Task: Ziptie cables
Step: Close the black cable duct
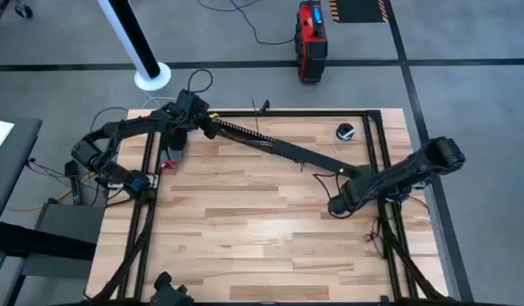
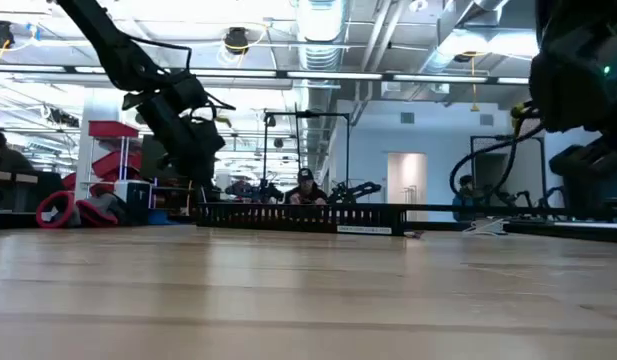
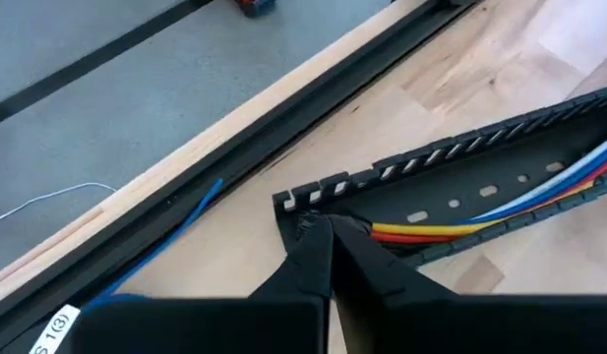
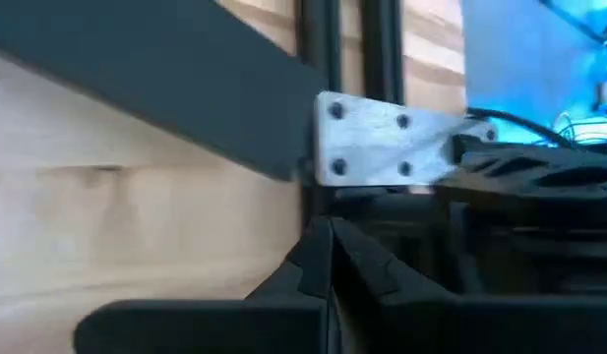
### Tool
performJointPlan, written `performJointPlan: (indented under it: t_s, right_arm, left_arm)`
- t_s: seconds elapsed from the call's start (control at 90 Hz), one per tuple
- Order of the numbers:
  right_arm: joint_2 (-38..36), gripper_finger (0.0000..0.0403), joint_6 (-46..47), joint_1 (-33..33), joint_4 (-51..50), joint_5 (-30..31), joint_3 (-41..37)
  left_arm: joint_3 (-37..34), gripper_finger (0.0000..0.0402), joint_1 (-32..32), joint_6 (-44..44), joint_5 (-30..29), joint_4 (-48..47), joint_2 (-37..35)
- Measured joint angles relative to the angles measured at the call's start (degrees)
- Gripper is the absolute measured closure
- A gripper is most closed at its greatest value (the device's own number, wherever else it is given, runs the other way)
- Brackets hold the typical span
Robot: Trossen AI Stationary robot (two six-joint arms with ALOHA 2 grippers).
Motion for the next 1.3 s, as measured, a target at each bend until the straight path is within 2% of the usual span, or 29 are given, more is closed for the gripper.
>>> performJointPlan:
  t_s: [0.233,0.344,0.467,0.578,0.889,1.056,1.3]
  right_arm:
    - [9.6,0.0403,1.7,0.0,0.6,0.7,0.1]
    - [13.4,0.0403,4.2,0.4,0.6,-2.0,0.1]
    - [16.1,0.0403,9.9,1.7,2.6,-3.2,0.1]
    - [17.0,0.0403,10.6,1.9,5.4,-1.9,0.4]
    - [15.5,0.0403,8.7,0.2,11.3,7.4,0.3]
    - [14.2,0.0403,2.5,-1.1,17.5,12.1,0.4]
    - [7.2,0.0403,-7.8,0.0,18.0,18.0,4.7]
  left_arm:
    - [0.0,0.0401,0.0,0.6,-0.4,0.0,0.0]
    - [0.0,0.0401,0.0,0.6,-0.3,-0.1,0.0]
    - [0.0,0.0401,0.0,0.7,-0.3,-0.2,0.0]
    - [0.0,0.0401,0.0,0.7,-0.3,-0.2,0.0]
    - [0.0,0.0401,0.0,1.6,-0.2,-0.2,0.0]
    - [0.0,0.0401,0.0,1.6,-0.2,-0.4,0.0]
    - [0.0,0.0401,-0.2,2.6,-0.1,-1.7,0.0]
